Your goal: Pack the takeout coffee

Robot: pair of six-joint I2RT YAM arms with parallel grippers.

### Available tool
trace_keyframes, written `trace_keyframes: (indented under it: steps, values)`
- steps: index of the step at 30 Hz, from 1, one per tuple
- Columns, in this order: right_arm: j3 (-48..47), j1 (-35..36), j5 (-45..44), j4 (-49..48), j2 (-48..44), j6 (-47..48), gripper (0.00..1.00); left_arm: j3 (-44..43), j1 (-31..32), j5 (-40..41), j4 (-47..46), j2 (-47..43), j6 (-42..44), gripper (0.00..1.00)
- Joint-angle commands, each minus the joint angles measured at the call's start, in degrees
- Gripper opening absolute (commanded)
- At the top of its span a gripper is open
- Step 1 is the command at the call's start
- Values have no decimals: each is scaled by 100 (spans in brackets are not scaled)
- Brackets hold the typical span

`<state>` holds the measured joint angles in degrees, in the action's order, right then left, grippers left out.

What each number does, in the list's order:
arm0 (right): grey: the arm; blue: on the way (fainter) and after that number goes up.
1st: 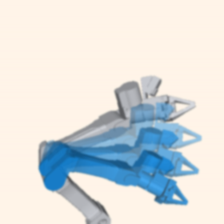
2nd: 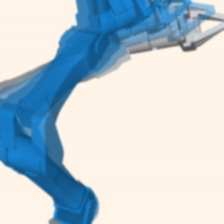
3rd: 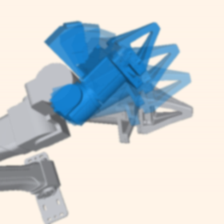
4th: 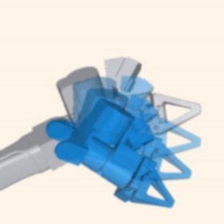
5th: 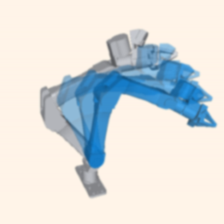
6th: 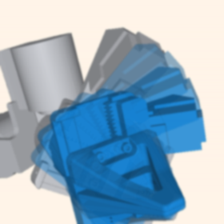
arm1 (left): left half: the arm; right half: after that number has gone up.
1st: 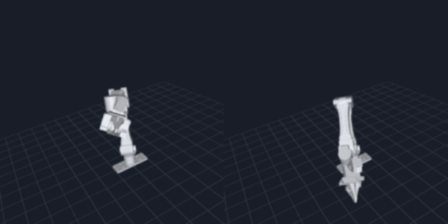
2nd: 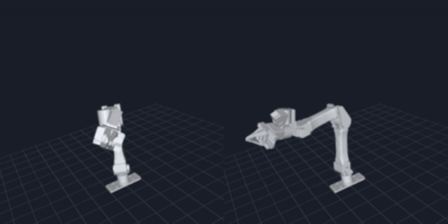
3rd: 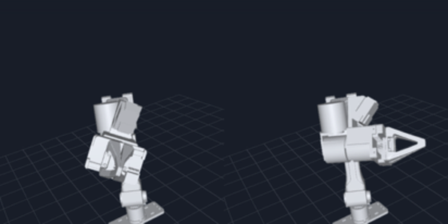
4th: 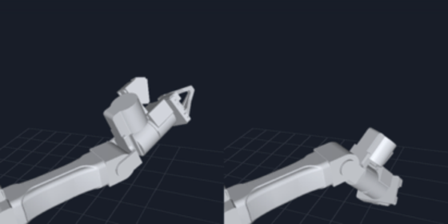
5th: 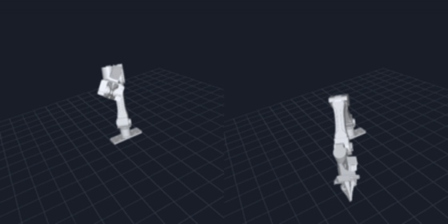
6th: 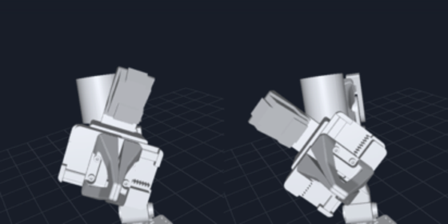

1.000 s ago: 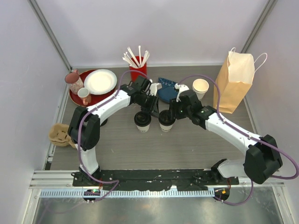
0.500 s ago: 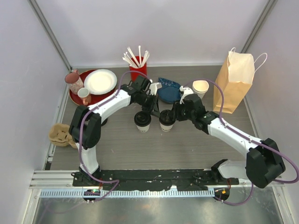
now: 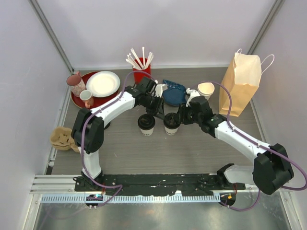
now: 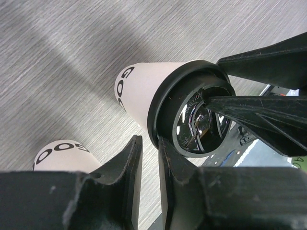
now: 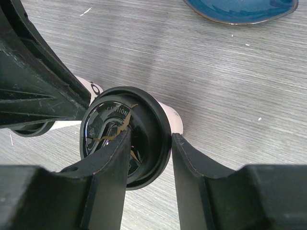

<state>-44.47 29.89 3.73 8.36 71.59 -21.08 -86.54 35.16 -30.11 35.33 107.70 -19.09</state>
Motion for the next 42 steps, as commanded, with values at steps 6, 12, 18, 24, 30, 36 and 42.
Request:
trace_keyframes:
  steps: [6,12,18,24,30,36,42]
  values:
    - [-826,8,-302,825,-5,438,52,-451,61,444,255,-372,318,25]
    - [-1213,17,-584,1089,-40,552,47,-670,61,620,352,-548,362,27]
    - [-1012,183,-627,1203,-128,175,40,-575,290,620,273,-593,222,31]
    - [-678,201,-444,1028,-137,-27,38,-741,378,550,317,-224,116,31]
    - [-616,219,-443,940,-23,-54,33,-715,510,550,325,-74,99,30]
    - [-545,219,-258,895,-14,-72,27,-627,527,567,334,58,55,27]
    - [-511,219,-162,922,65,-89,20,-548,536,445,299,93,2,24]
